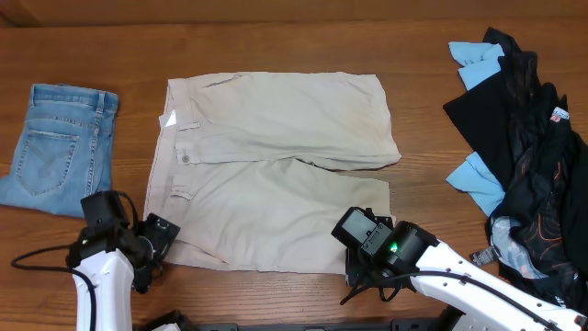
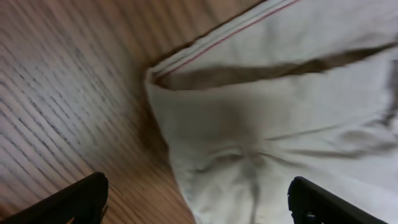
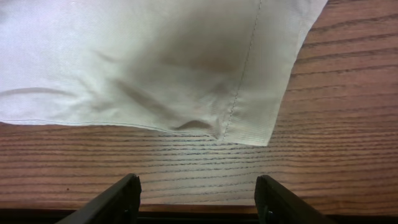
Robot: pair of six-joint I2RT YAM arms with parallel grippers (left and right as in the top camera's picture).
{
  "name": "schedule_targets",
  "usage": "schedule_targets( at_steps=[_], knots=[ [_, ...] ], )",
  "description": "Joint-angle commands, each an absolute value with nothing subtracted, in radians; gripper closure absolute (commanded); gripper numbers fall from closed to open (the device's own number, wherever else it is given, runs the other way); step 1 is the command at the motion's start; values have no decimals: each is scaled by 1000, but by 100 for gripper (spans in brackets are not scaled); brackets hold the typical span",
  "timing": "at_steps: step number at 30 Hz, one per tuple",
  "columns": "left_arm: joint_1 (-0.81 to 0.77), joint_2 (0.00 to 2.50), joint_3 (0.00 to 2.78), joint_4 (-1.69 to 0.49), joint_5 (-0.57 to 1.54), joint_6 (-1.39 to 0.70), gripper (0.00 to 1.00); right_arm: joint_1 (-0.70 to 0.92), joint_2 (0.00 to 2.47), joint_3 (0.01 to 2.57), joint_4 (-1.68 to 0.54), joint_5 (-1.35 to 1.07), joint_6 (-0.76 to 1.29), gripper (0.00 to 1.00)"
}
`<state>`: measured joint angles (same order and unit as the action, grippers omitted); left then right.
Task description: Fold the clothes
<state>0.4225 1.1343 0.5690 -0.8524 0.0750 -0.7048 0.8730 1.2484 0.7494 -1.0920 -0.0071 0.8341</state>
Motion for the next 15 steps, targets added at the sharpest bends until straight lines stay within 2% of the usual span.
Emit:
schedule_targets(
  at_steps=[1, 7, 15],
  knots=[
    [436, 1126, 537, -803, 15, -719, 8, 880, 1236, 746, -1088, 19, 842, 37],
    [437, 1126, 522, -781, -27, -719, 21, 880, 1236, 746, -1086, 25, 842, 37],
    [437, 1126, 455, -693, -57, -719, 25, 880, 1236, 746, -1086, 25, 842, 37]
  ],
)
